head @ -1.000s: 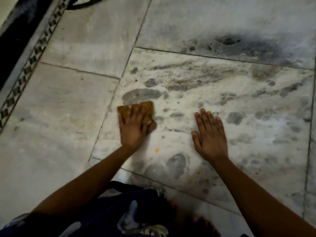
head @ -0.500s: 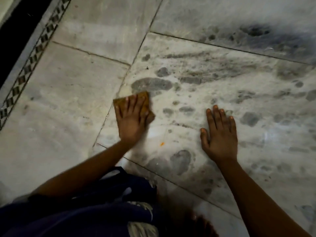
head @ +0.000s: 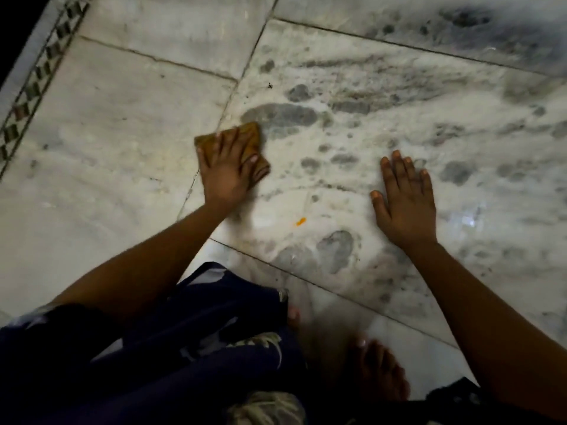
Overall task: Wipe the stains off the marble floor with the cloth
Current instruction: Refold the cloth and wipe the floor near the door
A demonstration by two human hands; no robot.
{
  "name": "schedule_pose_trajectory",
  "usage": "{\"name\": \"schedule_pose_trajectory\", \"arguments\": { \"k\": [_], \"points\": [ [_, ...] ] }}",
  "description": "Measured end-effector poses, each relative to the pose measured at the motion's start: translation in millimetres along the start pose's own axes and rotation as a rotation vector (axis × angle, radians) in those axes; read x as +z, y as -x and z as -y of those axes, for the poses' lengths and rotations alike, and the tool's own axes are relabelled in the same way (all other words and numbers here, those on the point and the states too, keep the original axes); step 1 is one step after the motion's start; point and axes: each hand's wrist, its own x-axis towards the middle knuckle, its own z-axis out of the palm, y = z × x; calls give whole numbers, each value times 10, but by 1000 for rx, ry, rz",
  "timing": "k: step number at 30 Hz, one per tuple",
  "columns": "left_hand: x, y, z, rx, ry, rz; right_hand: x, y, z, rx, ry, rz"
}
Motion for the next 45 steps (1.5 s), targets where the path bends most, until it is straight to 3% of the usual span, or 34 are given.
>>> {"name": "schedule_pose_trajectory", "arguments": {
  "k": [4,7,12,14,16,18,20,23,25,30,33,36,39,42,45],
  "points": [
    [67,690,-314,-109,79,61,-24,150,25,24,-10,22],
    [134,673,-765,-59,90,120,-16,409,62,79,35,6],
    [242,810,-1064,420,-65,241,-71,635,-10,123,63,31],
    [216,1053,-859,643,-120,252,-66,655,-44,115,67,42],
    [157,1147,-445,731,-165,240,-53,645,-51,115,58,36],
    [54,1010,-49,656,-160,205,-47,645,-59,112,49,37],
    [-27,719,124,442,-149,189,-36,652,-62,105,47,22],
    [-34,246,-104,136,-159,147,-27,650,-68,103,50,8],
    [21,40,-425,133,-188,164,-36,654,-78,102,53,8],
    [197,391,-942,836,-278,231,-46,634,-81,90,45,10],
    [189,873,-700,997,-258,267,-37,654,-95,93,51,14],
    [100,796,-149,913,-249,227,-31,651,-91,92,55,8],
    [-1,316,105,594,-233,203,-25,643,-80,93,57,6],
    [-38,-153,-170,331,-175,172,-38,636,-85,99,46,4],
    [69,-315,-695,423,-205,238,-48,638,-78,94,45,-3]
  ]
}}
